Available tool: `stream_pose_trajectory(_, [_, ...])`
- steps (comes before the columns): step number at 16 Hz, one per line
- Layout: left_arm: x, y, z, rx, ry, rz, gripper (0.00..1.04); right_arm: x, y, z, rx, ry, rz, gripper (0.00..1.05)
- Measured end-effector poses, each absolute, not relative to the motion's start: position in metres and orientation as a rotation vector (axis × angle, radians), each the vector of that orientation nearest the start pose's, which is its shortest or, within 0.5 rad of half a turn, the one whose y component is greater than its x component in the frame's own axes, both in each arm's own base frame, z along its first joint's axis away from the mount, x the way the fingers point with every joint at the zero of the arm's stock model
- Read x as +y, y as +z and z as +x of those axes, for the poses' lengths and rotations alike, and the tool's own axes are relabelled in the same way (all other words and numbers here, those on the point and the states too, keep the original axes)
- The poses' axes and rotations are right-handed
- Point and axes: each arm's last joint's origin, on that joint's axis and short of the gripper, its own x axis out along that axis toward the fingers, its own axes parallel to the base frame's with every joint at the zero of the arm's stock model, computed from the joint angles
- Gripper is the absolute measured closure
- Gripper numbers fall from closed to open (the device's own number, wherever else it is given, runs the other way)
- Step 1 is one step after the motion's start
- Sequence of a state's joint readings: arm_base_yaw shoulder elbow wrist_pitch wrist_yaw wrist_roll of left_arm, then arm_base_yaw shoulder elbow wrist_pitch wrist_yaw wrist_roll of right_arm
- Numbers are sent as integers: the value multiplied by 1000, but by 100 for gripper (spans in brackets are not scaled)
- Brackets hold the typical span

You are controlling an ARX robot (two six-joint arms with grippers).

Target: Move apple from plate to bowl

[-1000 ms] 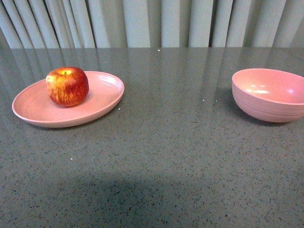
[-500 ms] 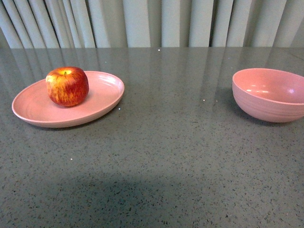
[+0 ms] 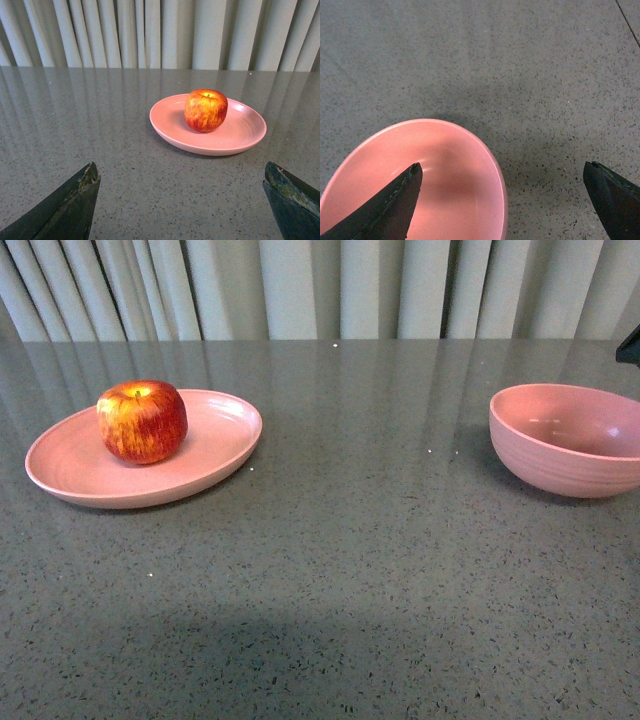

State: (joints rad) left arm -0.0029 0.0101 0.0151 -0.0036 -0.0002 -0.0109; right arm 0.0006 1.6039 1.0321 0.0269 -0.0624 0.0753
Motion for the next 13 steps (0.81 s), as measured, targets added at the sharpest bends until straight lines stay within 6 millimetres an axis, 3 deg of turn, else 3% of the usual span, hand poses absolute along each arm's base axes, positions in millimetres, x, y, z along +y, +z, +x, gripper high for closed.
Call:
stream_pose_trajectory(10, [0,168,97,-2,-3,-10,7,13,194,372,672,23,54,7])
stream_pose_trajectory(11, [0,168,97,-1,-3,-10,7,13,192,373,679,17,60,9])
stream_pose_trajectory(13, [0,168,97,-1,-3,-10,7,13,191,373,687,11,71,34])
